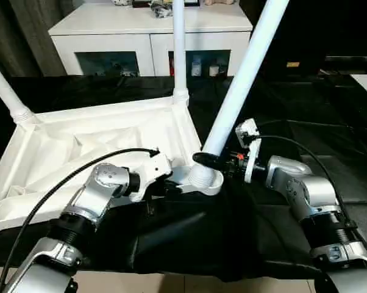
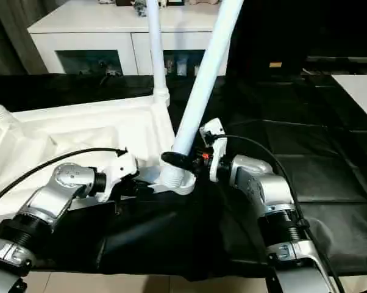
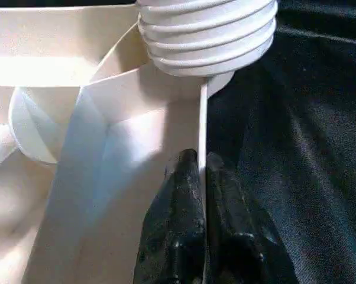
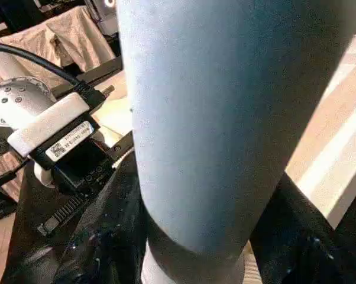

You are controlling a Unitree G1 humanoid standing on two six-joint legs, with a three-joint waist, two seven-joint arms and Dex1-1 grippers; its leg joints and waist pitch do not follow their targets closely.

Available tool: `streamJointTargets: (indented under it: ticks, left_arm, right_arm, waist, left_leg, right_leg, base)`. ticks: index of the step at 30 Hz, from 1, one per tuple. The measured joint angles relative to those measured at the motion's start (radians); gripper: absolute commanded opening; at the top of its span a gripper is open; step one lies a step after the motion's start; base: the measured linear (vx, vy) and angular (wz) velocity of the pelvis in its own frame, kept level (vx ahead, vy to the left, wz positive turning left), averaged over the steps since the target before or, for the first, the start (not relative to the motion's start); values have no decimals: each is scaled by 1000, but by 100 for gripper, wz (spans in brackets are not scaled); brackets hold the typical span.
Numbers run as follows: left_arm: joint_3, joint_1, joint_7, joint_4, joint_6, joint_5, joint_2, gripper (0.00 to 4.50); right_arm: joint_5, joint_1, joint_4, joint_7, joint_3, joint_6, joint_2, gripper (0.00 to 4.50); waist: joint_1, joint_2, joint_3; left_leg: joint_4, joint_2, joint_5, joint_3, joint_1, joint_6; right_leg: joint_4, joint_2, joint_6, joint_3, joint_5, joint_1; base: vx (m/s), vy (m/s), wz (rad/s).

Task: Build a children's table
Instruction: Insert table leg to table base

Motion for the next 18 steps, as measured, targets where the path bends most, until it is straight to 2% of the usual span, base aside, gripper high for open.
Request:
streamJointTargets:
  ticks: [18]
  left_arm:
    - [0, 0, -2, 2, -7, 2, 3, 0]
  right_arm:
    - [-9, -27, 19, -2, -5, -5, -18, 184]
  waist:
    - [0, 0, 0]
  left_leg:
    - [0, 0, 0, 0, 0, 0]
  right_leg:
    - [0, 0, 0, 0, 0, -1]
  base:
    - [0, 0, 0]
